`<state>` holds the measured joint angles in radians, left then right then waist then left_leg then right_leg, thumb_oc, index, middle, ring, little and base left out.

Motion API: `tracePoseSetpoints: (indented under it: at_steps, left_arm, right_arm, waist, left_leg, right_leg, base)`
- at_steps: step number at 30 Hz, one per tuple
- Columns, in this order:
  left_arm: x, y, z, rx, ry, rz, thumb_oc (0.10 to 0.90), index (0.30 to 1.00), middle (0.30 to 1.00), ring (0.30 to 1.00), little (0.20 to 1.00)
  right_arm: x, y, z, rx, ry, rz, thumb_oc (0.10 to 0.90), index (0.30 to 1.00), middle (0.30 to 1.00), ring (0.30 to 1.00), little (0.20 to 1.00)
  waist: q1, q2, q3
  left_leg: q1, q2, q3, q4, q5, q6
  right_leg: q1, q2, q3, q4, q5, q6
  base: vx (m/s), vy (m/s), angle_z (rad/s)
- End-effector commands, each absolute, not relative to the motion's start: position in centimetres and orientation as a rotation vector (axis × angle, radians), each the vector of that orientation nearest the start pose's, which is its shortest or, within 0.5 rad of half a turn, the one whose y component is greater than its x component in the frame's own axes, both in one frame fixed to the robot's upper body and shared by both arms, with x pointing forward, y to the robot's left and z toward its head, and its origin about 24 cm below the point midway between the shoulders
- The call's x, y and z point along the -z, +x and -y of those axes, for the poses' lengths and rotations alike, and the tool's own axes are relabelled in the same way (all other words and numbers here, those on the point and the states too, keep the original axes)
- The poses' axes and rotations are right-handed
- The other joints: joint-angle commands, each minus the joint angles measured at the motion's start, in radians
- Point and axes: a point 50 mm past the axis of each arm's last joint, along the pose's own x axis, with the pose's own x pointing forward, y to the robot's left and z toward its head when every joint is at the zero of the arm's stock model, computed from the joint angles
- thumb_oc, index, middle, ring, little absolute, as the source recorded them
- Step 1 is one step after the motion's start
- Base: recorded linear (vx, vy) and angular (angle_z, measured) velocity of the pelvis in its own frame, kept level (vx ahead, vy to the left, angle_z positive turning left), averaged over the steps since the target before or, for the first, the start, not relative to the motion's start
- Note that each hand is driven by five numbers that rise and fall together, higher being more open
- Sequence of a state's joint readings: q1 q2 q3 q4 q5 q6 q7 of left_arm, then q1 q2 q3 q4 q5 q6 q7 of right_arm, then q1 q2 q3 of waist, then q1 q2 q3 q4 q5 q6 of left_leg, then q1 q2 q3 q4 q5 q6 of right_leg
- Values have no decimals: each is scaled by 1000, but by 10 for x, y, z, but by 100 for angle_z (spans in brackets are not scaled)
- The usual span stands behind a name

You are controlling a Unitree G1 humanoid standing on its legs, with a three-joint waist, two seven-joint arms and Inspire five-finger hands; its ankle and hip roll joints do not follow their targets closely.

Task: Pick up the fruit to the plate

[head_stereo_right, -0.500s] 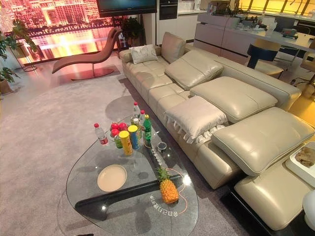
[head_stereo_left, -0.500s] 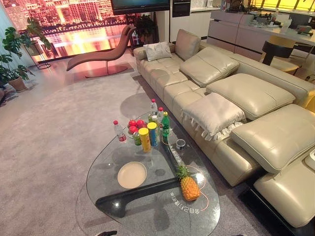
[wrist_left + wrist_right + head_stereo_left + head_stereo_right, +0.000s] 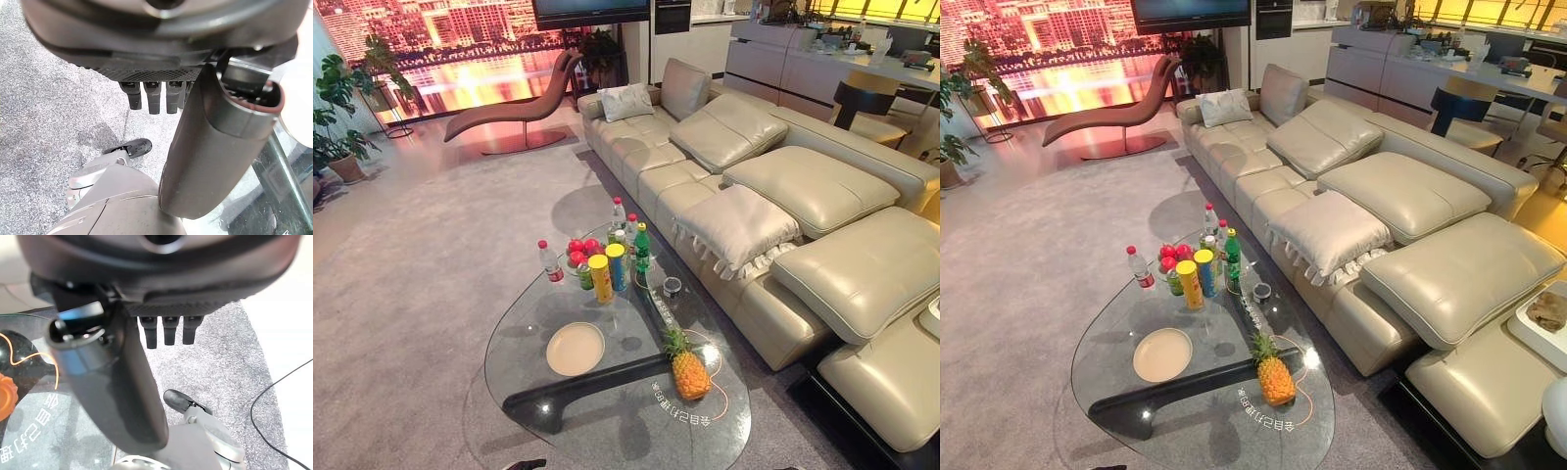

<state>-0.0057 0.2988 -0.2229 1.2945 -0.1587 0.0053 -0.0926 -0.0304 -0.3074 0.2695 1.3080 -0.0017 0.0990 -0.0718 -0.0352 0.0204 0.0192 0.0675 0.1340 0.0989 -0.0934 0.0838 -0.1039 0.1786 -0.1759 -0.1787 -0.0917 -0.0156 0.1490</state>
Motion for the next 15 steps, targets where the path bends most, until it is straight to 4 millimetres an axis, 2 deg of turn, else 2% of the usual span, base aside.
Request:
tracePoseSetpoints:
  at_steps: [1, 15]
  left_arm:
    - [155, 115, -243, -2, 242, -1215, 800, 900, 900, 900, 900]
    - [155, 114, -243, -14, 237, -1220, 800, 900, 900, 900, 900]
  right_arm:
    - [152, 107, 263, 53, -569, -1308, 800, 900, 900, 900, 900]
    - [151, 109, 264, 49, -572, -1308, 800, 900, 900, 900, 900]
  waist:
    - [14, -2, 42]
    - [23, -6, 48]
  left_leg:
    - [82, 15, 58, 6, -103, -6]
    - [81, 12, 45, 6, -103, -5]
  right_leg:
    - [-27, -26, -40, 4, 31, 16]
    - [-23, -20, -41, 4, 29, 12]
  base:
    - [0, 0, 0]
    - [0, 0, 0]
